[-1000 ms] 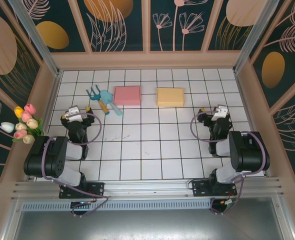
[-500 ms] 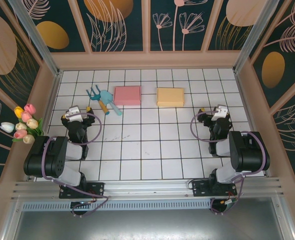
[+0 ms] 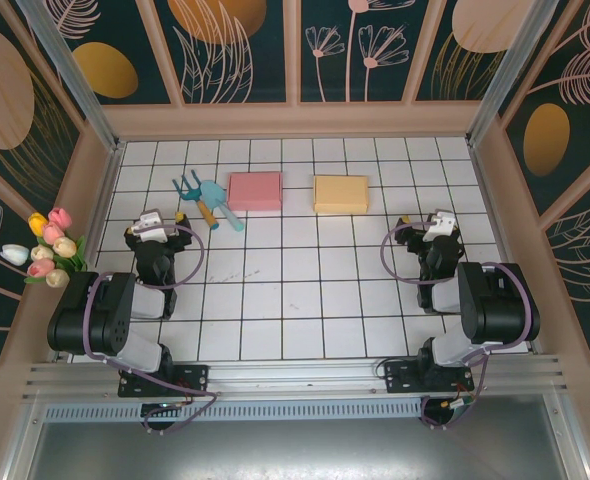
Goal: Fold the paper box
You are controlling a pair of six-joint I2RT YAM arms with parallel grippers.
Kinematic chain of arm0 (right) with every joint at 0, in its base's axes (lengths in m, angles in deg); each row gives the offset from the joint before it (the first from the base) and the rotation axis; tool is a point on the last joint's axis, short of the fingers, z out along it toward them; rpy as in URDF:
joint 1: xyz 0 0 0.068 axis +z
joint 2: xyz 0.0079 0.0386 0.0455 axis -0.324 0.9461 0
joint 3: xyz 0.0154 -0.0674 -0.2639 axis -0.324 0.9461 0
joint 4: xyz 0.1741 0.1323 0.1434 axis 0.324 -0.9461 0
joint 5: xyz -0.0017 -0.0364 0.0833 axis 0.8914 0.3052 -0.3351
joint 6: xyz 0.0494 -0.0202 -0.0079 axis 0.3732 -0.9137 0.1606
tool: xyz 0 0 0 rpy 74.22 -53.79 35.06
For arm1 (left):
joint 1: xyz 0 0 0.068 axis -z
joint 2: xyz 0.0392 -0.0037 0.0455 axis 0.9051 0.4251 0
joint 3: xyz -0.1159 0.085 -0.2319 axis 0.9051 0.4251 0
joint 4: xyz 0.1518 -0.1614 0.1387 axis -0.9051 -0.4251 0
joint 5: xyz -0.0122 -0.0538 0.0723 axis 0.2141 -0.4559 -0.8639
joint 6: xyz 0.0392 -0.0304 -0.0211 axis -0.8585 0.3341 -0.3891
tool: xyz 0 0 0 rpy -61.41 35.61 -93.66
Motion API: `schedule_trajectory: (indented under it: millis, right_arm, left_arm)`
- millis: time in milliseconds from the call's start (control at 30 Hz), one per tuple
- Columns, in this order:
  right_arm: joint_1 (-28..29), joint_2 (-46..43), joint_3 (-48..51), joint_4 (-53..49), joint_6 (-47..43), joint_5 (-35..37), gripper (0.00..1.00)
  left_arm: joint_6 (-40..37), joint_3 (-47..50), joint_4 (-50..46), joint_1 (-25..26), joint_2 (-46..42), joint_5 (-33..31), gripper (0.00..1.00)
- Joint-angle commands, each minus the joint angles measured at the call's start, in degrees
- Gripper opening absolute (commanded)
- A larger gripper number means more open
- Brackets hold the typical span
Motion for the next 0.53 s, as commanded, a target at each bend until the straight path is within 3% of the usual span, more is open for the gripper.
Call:
schedule_trajectory:
  millis: [0,500]
  right_arm:
    - [-0.48,0.33,-1.02,2.57,0.76,-1.3,0.99]
    - [-0.5,0.4,-1.02,2.59,0.72,-1.29,0.99]
  left_arm:
    - [-0.49,-0.92,1.04,-0.27,0.12,0.99,0.99]
    - [-0.75,-0.94,1.18,-0.42,0.25,2.39,0.99]
